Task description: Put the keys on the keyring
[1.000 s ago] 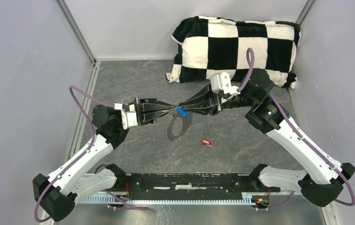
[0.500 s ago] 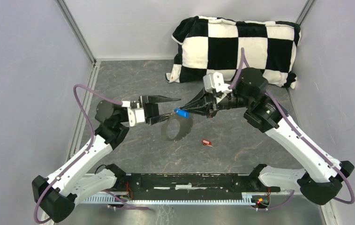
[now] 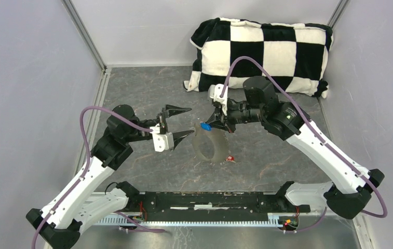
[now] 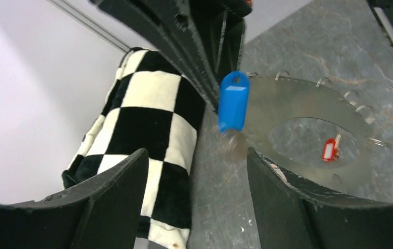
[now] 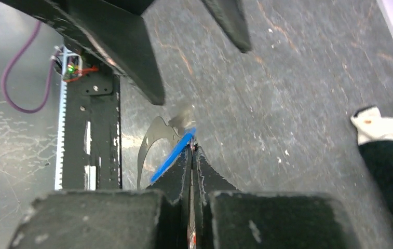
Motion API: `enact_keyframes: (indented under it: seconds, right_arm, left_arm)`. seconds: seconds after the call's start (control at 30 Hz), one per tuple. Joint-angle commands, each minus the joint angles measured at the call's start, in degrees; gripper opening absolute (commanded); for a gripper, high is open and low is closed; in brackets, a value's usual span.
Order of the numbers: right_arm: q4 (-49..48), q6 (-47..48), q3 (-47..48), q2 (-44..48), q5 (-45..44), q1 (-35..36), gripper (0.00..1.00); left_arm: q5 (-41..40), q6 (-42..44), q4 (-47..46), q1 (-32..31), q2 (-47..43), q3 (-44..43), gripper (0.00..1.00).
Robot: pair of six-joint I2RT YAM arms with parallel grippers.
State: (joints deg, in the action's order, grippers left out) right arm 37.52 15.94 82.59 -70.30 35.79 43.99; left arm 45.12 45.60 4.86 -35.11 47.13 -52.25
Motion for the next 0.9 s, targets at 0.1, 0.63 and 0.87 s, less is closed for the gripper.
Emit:
enact_keyframes:
  seconds: [0.1, 0.63, 0.87]
  right_arm:
    - [4.1, 0.3, 5.4, -3.0, -10.2, 0.8, 0.0]
    - [-13.1, -1.2, -7.5, 4.9, 2.9, 3.3, 0.0]
    - [-40.1, -9.6, -24.7, 13.7, 7.7, 3.2, 0.0]
  left_arm:
    - [6.8, 1.7, 9.8, -0.3, 2.7, -5.9, 0.75]
    - [7.7, -3.2, 9.7, -0.7, 4.4, -6.9, 0.29]
    - [14.7, -0.8, 20.9, -0.7, 3.8, -10.5, 0.25]
